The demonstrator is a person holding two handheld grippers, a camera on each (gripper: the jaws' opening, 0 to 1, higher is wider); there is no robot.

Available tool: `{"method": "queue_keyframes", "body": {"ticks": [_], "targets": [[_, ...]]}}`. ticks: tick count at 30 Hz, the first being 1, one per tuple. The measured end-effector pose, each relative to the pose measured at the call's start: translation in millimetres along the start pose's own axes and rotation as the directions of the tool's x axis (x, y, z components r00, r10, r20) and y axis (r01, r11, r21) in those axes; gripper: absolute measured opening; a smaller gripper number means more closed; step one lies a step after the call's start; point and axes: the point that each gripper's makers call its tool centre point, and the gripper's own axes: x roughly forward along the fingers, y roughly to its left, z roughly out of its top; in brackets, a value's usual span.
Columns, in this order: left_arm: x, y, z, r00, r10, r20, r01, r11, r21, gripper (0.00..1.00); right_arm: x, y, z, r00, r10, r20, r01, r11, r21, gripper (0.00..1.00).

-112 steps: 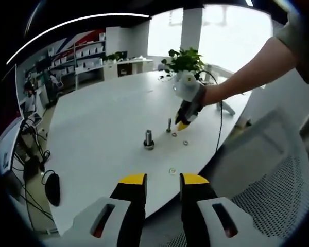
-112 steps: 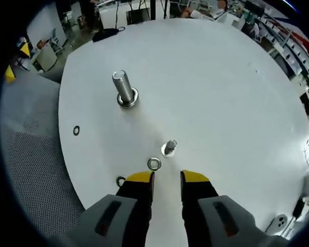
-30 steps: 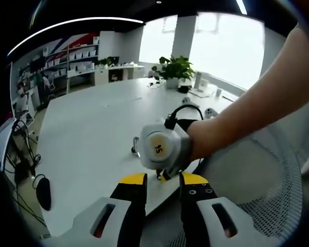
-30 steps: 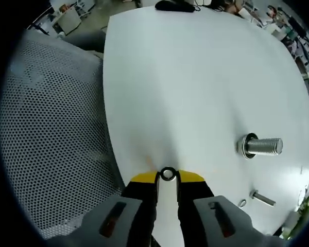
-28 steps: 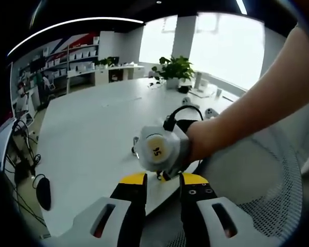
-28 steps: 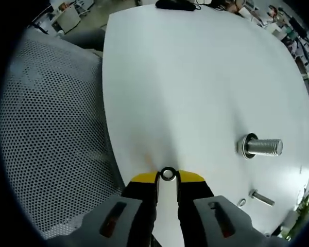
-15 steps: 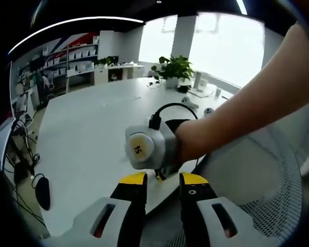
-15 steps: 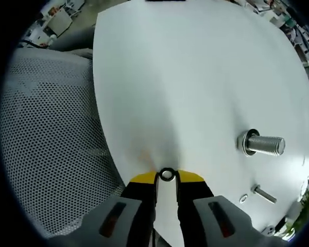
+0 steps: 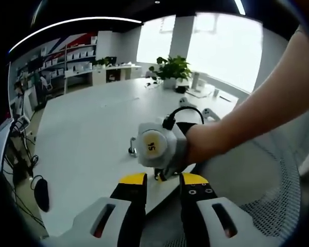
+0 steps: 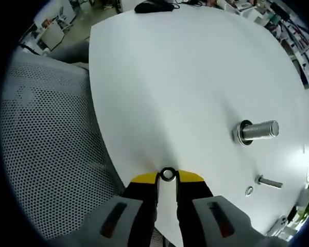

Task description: Place the washer onto the threaded stud by aligning its center hole with the stud, sliding it down to the base, and recovering from edge contact or off-axis alignment until the washer reaches the visible bottom stop.

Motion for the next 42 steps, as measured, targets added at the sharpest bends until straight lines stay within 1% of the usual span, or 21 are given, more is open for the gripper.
{"method": "queue_keyframes", "body": {"ticks": [2, 5, 8, 9, 14, 17, 20, 22, 26, 27, 28, 29, 30, 33, 38, 42], "targets": [[0, 2.3, 0.6, 1.000, 0.010, 0.003, -0.009, 1.000, -0.006, 0.23, 0, 0, -0.1, 1.000, 0.012, 0.011, -0.012, 1.000, 0.021, 0.13], [0, 2.2, 0.3, 1.000, 0.010, 0.001, -0.010, 1.000, -0.009, 0.23, 0, -2, 0.4, 1.000, 0.021, 0.015, -0.021, 1.000, -0.002, 0.13], [0, 0.9, -0.9, 1.000, 0.003, -0.005, -0.003, 1.000, -0.006, 0.23, 0, -3, 1.1, 0.999, 0.023, 0.025, -0.023, 1.000, -0.001, 0.13], [0, 1.1, -1.1, 1.000, 0.004, -0.007, -0.004, 1.000, -0.006, 0.23, -1, -4, 1.6, 0.999, 0.023, 0.032, -0.024, 1.000, 0.012, 0.13], [0, 0.9, -0.7, 1.000, 0.002, -0.005, -0.003, 1.000, -0.009, 0.23, -2, -6, -0.7, 0.998, 0.022, 0.055, -0.023, 0.999, 0.025, 0.13], [1, 1.5, -1.6, 1.000, 0.003, -0.009, -0.003, 1.000, -0.012, 0.23, -7, -13, -6.4, 0.997, 0.013, 0.077, -0.018, 0.998, 0.065, 0.13], [1, 0.2, -1.3, 1.000, -0.004, -0.009, 0.004, 1.000, -0.009, 0.23, -18, -28, -14.8, 0.996, -0.010, 0.094, -0.001, 0.992, 0.123, 0.13], [1, 1.9, -2.0, 1.000, 0.006, -0.012, -0.006, 1.000, -0.014, 0.23, -25, -38, -19.3, 0.994, -0.026, 0.102, 0.012, 0.990, 0.140, 0.13], [1, 1.7, -1.2, 1.000, 0.002, -0.008, -0.002, 1.000, -0.017, 0.23, -38, -60, -31.4, 0.993, -0.063, 0.095, 0.048, 0.987, 0.156, 0.13], [1, 1.1, -1.8, 1.000, 0.000, -0.010, 0.000, 1.000, -0.016, 0.23, -39, -62, -32.4, 0.993, -0.066, 0.094, 0.051, 0.986, 0.157, 0.13], [1, 0.7, -2.3, 1.000, -0.001, -0.013, 0.001, 1.000, -0.015, 0.23, -43, -71, -36.7, 0.993, -0.078, 0.090, 0.062, 0.984, 0.169, 0.13], [1, 1.0, -2.4, 1.000, 0.000, -0.013, -0.001, 1.000, -0.013, 0.23, -44, -73, -37.5, 0.993, -0.082, 0.089, 0.066, 0.983, 0.171, 0.13], [1, 1.4, -1.1, 1.000, 0.002, -0.006, -0.002, 1.000, -0.014, 0.23, -48, -81, -39.9, 0.992, -0.094, 0.089, 0.077, 0.981, 0.176, 0.13], [0, 1.8, -0.8, 1.000, 0.003, -0.004, -0.003, 1.000, -0.014, 0.23, -56, -94, -43.8, 0.990, -0.117, 0.084, 0.100, 0.978, 0.184, 0.13], [1, 0.6, -1.0, 1.000, -0.001, -0.006, 0.001, 1.000, -0.011, 0.23, -70, -110, -44.5, 0.985, -0.146, 0.087, 0.128, 0.974, 0.187, 0.13], [0, 0.6, -0.9, 1.000, 0.001, -0.006, -0.001, 1.000, -0.007, 0.23, -73, -112, -46.3, 0.987, -0.145, 0.075, 0.129, 0.973, 0.190, 0.13]]}}
